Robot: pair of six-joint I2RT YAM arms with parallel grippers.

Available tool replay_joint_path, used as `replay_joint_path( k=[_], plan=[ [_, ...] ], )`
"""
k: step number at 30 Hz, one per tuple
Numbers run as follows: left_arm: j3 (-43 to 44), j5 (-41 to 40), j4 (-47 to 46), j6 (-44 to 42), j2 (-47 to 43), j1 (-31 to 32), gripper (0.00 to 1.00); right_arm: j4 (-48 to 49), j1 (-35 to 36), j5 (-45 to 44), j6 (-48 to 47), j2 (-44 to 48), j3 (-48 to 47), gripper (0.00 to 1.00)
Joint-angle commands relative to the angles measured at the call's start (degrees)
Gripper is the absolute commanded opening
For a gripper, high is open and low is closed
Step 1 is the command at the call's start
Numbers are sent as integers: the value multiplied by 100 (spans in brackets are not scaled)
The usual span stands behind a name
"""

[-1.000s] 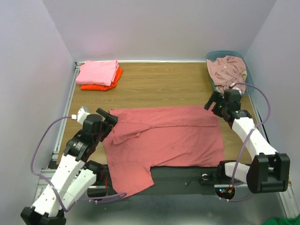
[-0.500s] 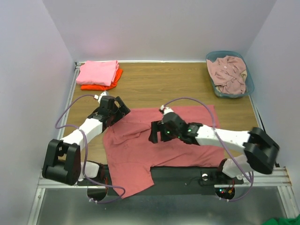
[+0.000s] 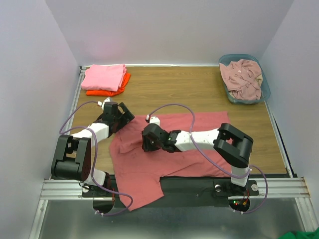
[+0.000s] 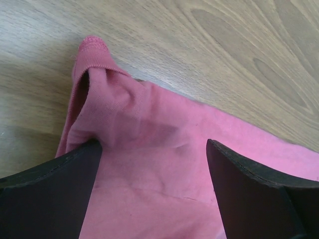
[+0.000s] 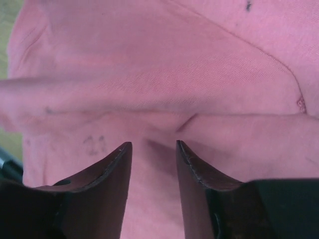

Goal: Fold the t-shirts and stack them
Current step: Fold the tshirt

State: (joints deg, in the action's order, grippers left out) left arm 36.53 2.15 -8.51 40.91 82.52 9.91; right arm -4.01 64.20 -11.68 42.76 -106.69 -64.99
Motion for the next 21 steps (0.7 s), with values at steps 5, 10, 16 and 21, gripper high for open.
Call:
replay_joint_path(
  k=[5,10,16,21],
  plan=[
    [-138,136,-151,-136,203,-156,98,208,13,-554,171,-281,-391,41],
    [-155,66,-89,-100,238,-209,98,190,4,-756,232,-413,-479,37],
    [-164,40,-37,-109,221,-227,98,41,4,-897,338,-598,-620,34],
    [-173,-4,-10,-100,177,-227,98,-109,4,-1284,513,-554,-611,34]
  ],
)
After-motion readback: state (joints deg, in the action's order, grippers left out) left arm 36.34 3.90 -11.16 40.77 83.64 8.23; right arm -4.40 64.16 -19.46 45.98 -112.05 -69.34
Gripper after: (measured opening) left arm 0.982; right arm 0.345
